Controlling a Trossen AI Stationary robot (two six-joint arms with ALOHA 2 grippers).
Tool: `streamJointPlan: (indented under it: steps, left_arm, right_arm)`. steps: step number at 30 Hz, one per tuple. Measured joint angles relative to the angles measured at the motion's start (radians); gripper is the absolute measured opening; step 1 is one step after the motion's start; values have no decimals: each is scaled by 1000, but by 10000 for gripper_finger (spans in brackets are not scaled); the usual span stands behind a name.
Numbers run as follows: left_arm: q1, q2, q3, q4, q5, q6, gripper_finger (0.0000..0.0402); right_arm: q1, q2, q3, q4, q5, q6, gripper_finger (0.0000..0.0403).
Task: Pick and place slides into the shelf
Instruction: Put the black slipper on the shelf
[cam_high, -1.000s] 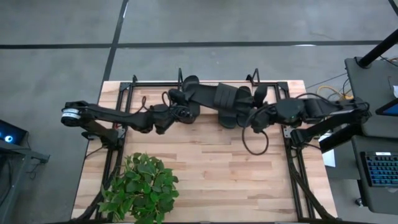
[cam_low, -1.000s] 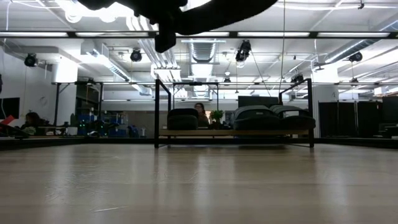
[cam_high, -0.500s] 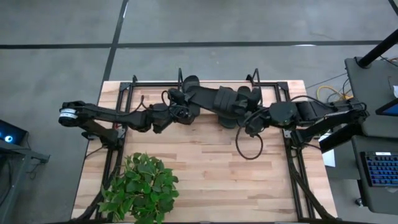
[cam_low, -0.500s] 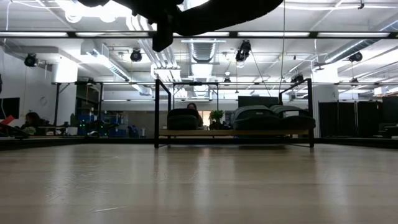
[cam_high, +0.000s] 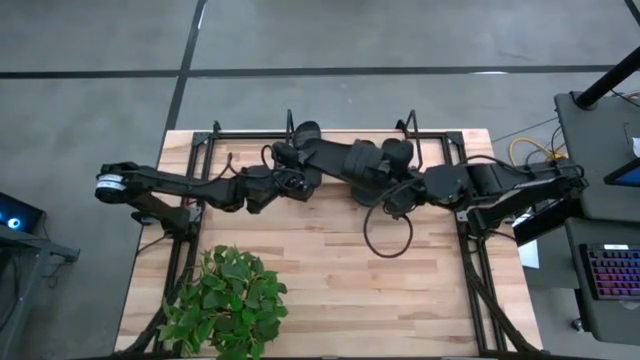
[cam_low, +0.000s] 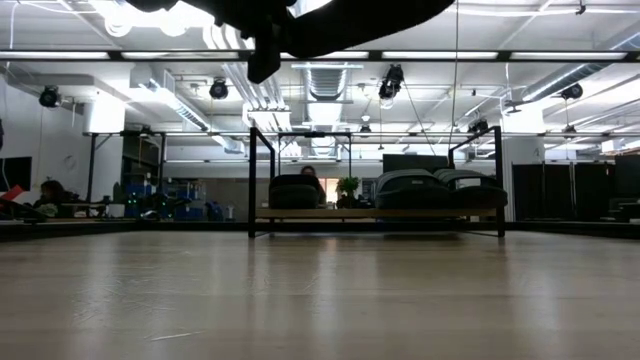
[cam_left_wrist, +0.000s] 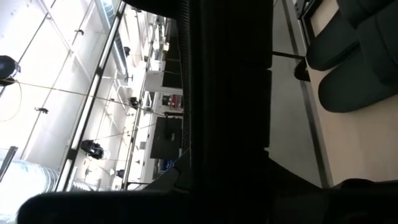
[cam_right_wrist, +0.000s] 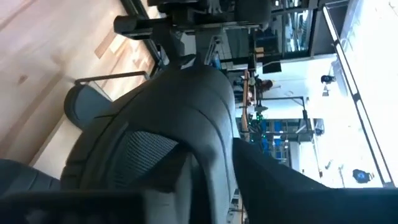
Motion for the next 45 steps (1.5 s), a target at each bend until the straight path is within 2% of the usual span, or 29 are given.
streamJointPlan:
  steps: [4,6,12,16,20,25,28,31,36,45]
  left_arm:
    - [0,0,0,3,7,-11,53]
    - [-1,-1,0,6,12,-31,64]
    - [-4,-23,-2,9,37,-132,165]
    - [-10,-65,-14,7,34,-183,196]
    - [-22,-126,-39,4,109,-222,201]
    - [-21,-231,-95,1,410,-366,202]
    - [-21,-268,-114,-2,511,-413,202]
    - [-20,-281,-126,-7,543,-423,203]
    - [-20,-254,-120,-6,621,-476,203]
    - [-20,-184,-88,4,629,-480,195]
  right_arm:
    - [0,3,25,-2,-4,40,25]
    - [0,-3,24,0,-6,65,16]
    - [-2,-48,-13,13,-10,144,10]
    - [-1,-114,-47,14,-35,191,10]
    - [0,-193,-105,19,-77,222,9]
    - [0,-294,-195,97,-223,239,9]
    - [0,-336,-251,152,-281,235,9]
    - [-1,-357,-290,195,-326,234,9]
    - [0,-354,-326,241,-337,215,9]
    - [-5,-336,-302,252,-352,217,9]
